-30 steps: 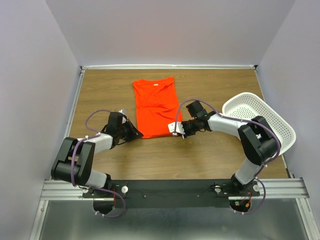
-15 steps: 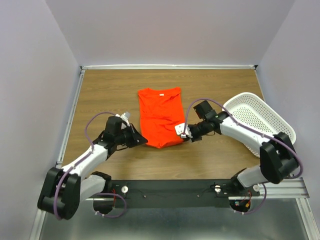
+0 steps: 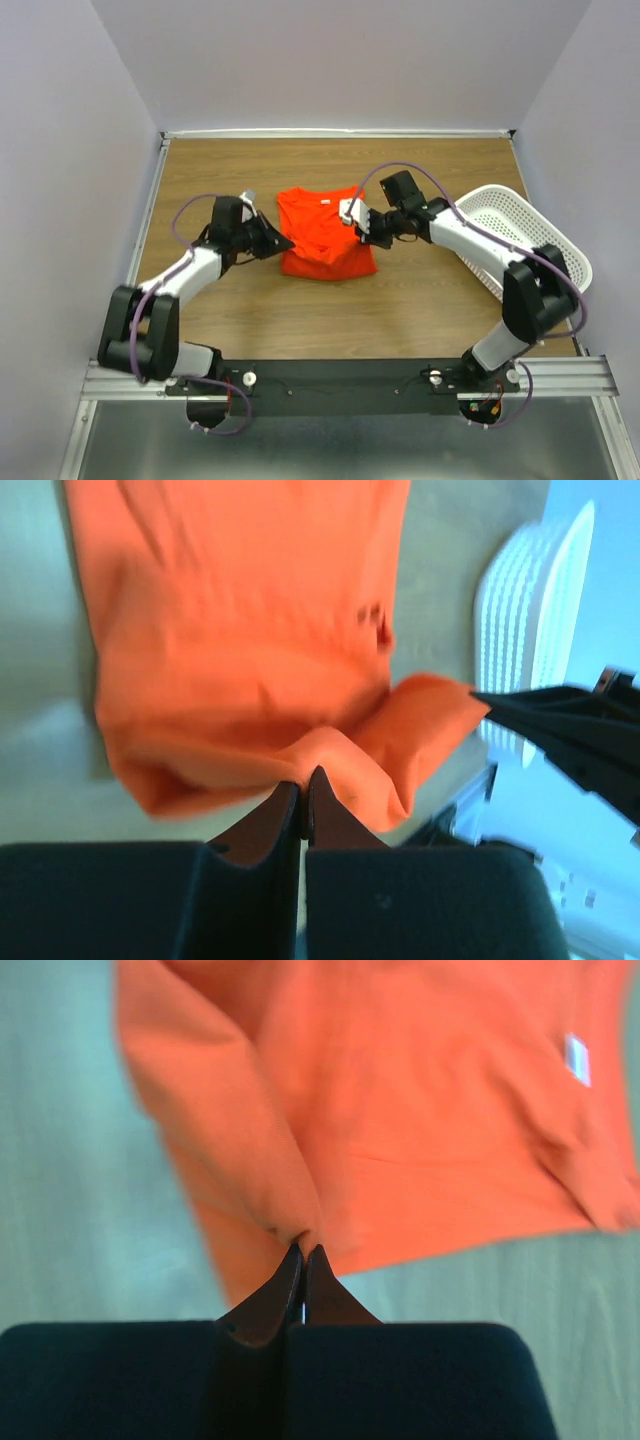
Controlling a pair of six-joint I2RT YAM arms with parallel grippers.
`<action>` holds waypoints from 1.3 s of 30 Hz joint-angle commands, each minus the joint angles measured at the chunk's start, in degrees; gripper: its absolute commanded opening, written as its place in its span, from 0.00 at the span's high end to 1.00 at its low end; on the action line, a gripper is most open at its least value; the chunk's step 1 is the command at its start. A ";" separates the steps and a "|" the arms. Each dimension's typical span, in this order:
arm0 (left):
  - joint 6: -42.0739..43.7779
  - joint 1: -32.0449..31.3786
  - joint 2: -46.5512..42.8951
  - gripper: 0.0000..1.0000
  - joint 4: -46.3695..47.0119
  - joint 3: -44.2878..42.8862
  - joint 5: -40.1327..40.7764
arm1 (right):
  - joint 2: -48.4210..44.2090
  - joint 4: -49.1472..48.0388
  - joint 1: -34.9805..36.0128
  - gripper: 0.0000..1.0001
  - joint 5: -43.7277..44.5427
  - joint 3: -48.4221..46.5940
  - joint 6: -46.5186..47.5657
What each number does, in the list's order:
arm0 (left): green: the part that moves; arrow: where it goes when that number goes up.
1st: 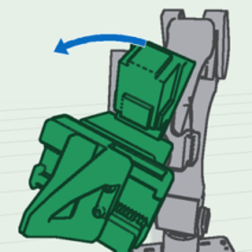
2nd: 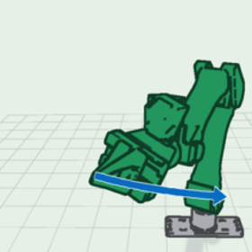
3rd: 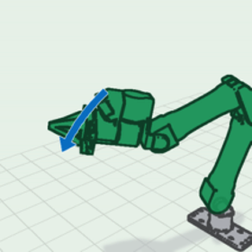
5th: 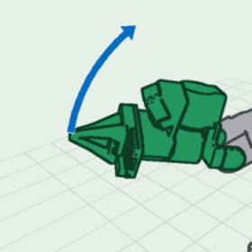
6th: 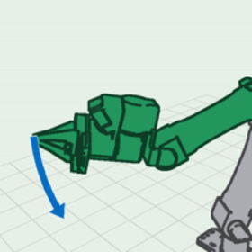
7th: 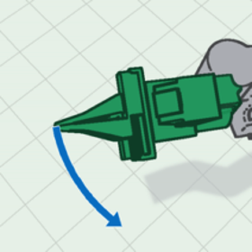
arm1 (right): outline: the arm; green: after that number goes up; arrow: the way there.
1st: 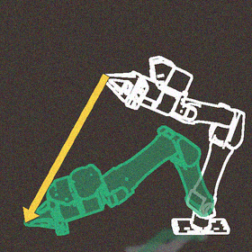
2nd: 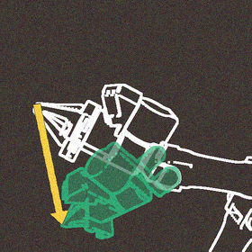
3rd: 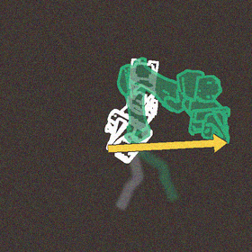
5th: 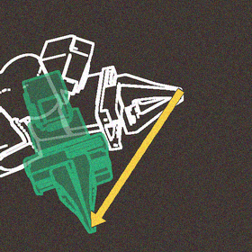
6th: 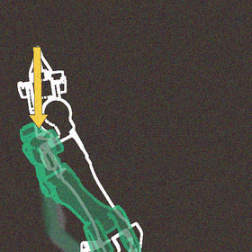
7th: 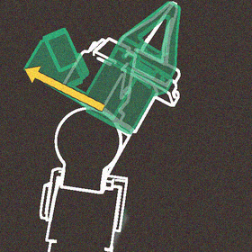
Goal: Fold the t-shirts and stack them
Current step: Fold the tshirt
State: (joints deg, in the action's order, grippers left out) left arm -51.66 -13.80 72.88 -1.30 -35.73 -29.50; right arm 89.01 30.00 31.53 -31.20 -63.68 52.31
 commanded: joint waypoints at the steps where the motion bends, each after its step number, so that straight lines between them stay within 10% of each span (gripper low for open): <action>1: 2.44 1.85 11.54 1.00 6.84 -9.24 -0.39 | 8.25 -10.12 -2.43 0.99 11.75 -5.13 -9.76; 26: 2.35 12.13 44.97 1.00 12.01 -50.13 -1.69 | 42.90 -26.48 -7.27 1.00 18.82 -45.73 -18.21; 39: 6.48 10.64 27.16 1.00 11.94 -30.66 -9.00 | 17.97 -26.22 -7.27 0.99 -0.61 -18.43 -18.21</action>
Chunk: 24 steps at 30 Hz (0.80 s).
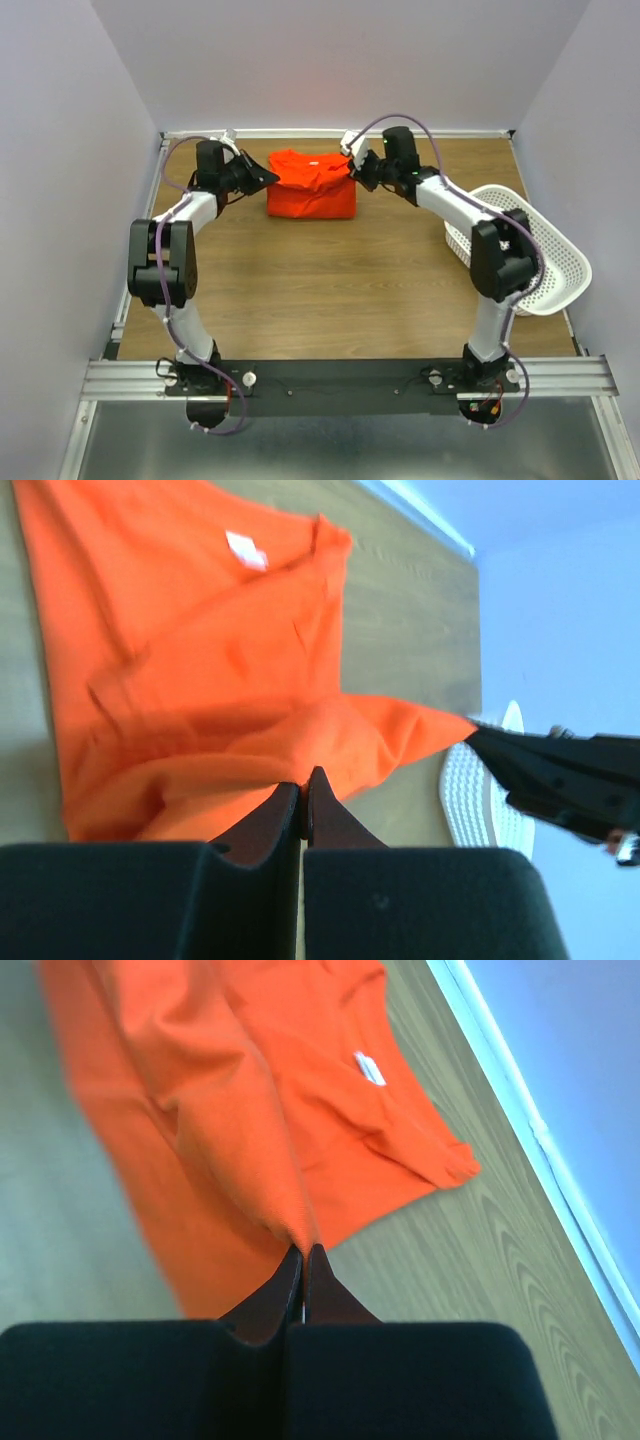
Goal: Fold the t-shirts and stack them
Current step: Fold the tshirt
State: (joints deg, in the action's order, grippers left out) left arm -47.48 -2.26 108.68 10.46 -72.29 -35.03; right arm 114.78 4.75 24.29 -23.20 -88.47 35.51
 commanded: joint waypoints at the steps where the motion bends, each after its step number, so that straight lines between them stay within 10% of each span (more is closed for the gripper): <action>1: 3.00 -1.25 -12.32 1.00 -0.87 10.20 -3.38 | -11.47 -0.89 -0.04 1.00 -11.31 10.81 -1.75; 14: -4.44 -13.54 -40.18 1.00 -1.22 42.65 1.00 | -37.94 16.82 0.58 0.99 -26.10 37.39 10.16; 24: -13.77 -26.81 -56.65 1.00 -9.04 51.45 4.00 | -53.16 41.46 1.28 0.99 -25.49 46.18 30.58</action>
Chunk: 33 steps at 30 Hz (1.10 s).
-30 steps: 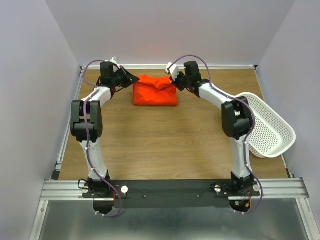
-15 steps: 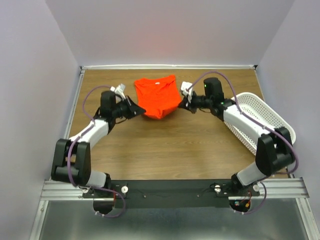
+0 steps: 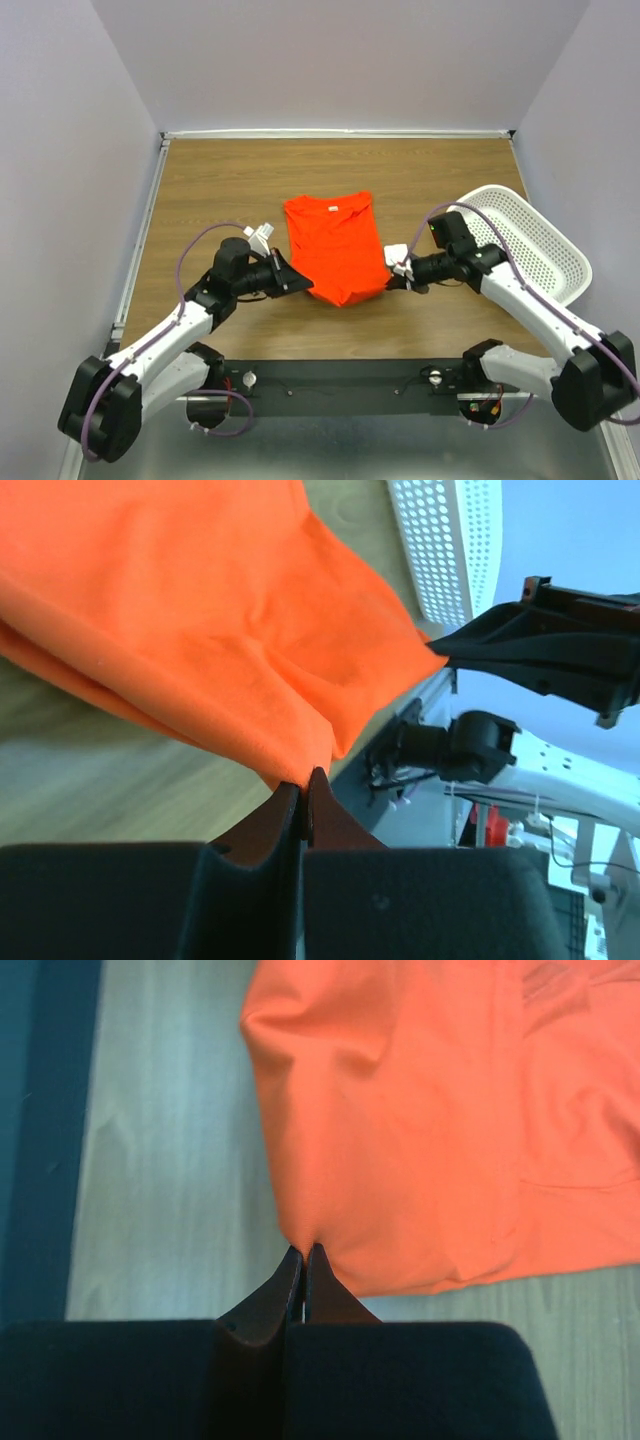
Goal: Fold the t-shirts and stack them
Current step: Fold the tshirt
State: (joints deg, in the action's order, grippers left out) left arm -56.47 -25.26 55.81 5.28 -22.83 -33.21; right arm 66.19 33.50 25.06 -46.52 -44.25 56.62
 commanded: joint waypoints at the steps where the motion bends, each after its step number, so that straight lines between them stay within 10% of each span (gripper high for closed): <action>1: -5.40 -4.62 -4.56 1.00 -4.22 2.52 2.36 | -5.45 13.52 0.52 0.99 -2.17 2.15 9.73; 10: -6.91 -4.02 -4.15 1.00 2.18 2.10 3.51 | -1.52 -1.64 0.52 0.99 4.67 -5.30 -7.19; 23: 4.35 13.91 45.75 1.00 15.56 -36.11 -3.00 | 41.44 -24.35 -0.45 0.99 29.81 -36.69 -24.44; 33: 6.98 15.94 55.98 1.00 12.30 -45.37 -4.32 | 48.59 -25.15 -1.06 0.99 32.81 -42.94 -27.00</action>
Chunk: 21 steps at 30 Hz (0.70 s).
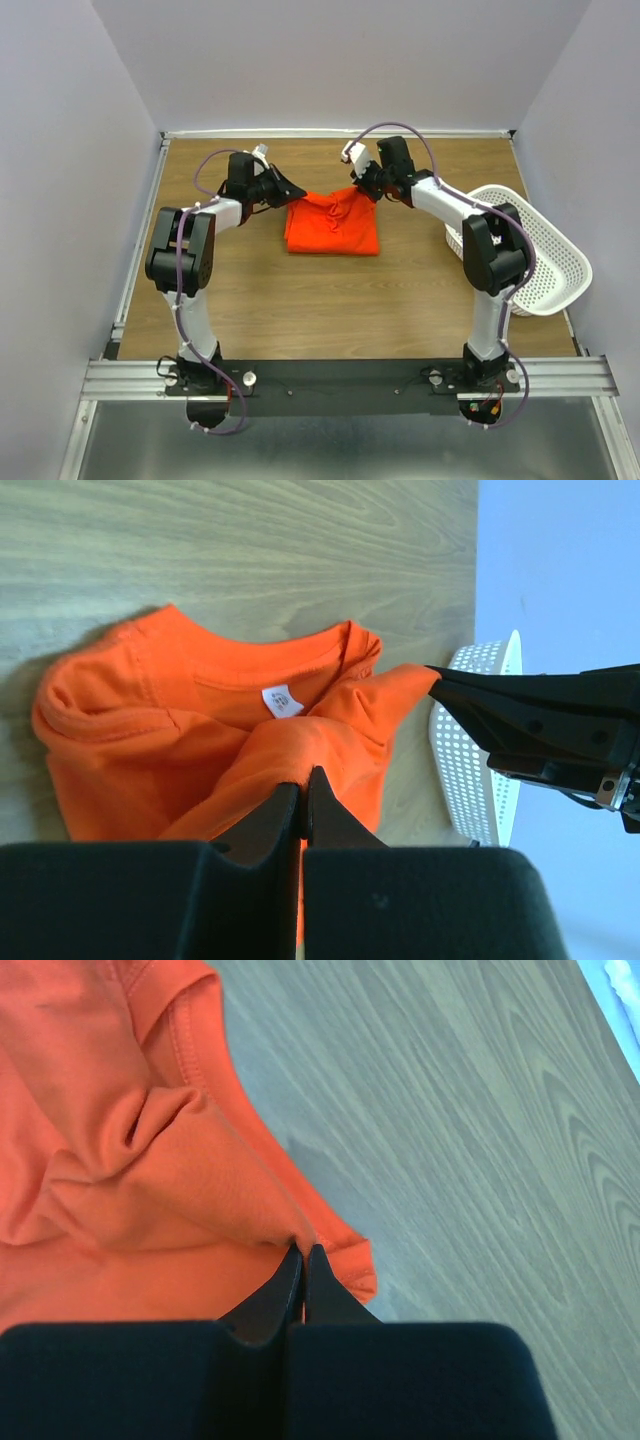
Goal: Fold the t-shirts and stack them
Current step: Fold the tshirt
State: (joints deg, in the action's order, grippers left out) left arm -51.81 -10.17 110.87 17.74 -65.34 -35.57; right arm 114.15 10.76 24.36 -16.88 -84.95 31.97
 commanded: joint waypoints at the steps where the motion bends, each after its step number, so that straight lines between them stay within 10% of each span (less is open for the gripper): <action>1: 2.85 0.94 1.36 1.00 -0.42 -3.38 -2.04 | 0.64 -2.59 -0.45 0.99 3.35 -2.15 -2.69; 21: 6.02 1.74 10.77 1.00 -1.74 -10.59 -4.77 | -5.52 -6.10 -0.63 0.99 12.39 6.63 -5.86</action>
State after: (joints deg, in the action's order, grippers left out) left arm -47.27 -8.95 120.36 16.51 -73.93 -38.65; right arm 110.93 6.94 24.10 -8.56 -79.66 27.24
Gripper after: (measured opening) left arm 0.073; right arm 0.011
